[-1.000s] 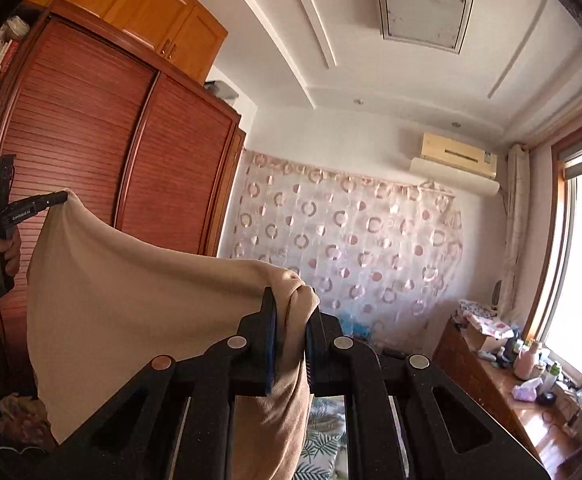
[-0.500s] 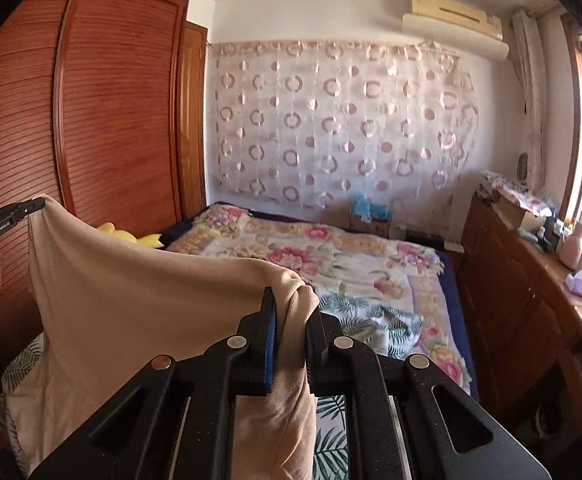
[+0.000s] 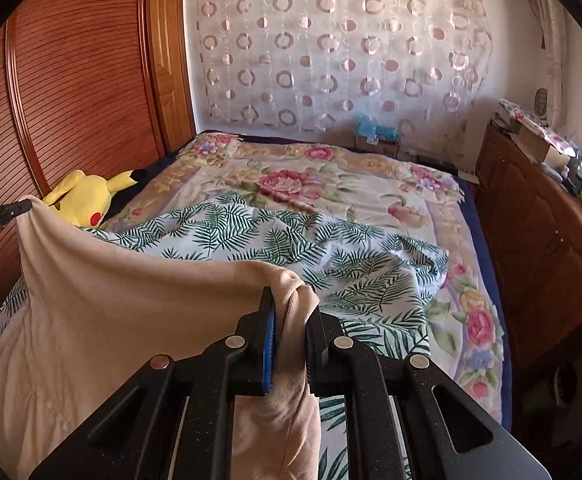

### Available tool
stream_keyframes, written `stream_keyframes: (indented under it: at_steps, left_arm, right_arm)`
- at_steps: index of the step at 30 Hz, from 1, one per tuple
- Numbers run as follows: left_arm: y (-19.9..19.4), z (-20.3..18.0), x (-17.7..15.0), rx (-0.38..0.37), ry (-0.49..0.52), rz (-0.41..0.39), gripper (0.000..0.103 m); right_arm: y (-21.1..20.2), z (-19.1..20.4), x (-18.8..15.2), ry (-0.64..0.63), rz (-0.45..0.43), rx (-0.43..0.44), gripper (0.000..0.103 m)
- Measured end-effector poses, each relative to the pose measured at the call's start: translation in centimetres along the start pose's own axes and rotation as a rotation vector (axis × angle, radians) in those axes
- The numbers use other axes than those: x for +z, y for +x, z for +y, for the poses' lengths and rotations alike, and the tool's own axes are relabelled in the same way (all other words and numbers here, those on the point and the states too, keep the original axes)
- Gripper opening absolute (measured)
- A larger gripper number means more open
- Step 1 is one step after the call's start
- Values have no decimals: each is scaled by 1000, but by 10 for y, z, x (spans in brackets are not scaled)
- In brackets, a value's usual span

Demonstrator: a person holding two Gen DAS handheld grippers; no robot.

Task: Fold small clothes
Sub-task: 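Lower the hem onto the shirt and open both tools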

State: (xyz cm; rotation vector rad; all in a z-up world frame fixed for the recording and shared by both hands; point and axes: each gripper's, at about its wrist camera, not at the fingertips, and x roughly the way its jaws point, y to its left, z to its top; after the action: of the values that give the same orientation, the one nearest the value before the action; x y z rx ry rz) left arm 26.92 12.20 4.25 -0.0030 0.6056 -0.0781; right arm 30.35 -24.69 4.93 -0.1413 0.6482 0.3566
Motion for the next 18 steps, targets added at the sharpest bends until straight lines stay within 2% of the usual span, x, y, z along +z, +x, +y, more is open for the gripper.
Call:
stream_keyframes:
  at_steps: [3,6,9,12,13,14,18]
  left_arm:
    - [14,-3,-1,7,6,47,5]
    - [23,-1,-3,-4,14,78,14]
    - [18,0,-9,-13,12,87,42]
    - [8,3,-15,-53,-7,105,64]
    - [4,2,-18,-59,-7,111,76]
    - [-1,1,-24,-70,-5,117,79]
    - [-14,0,-50,-86,-1,163,79]
  right_arm:
    - [5,3,2,6,29,-5,11]
    - [3,10,-1,10,46,-12,17]
    - [2,9,-4,31,49,-11,20]
    - [-8,7,-11,54,44,-5,29]
    - [-12,7,-17,58,38,-2,30]
    - [-20,8,-23,63,36,-6,31]
    - [-48,15,-56,63,40,24,36]
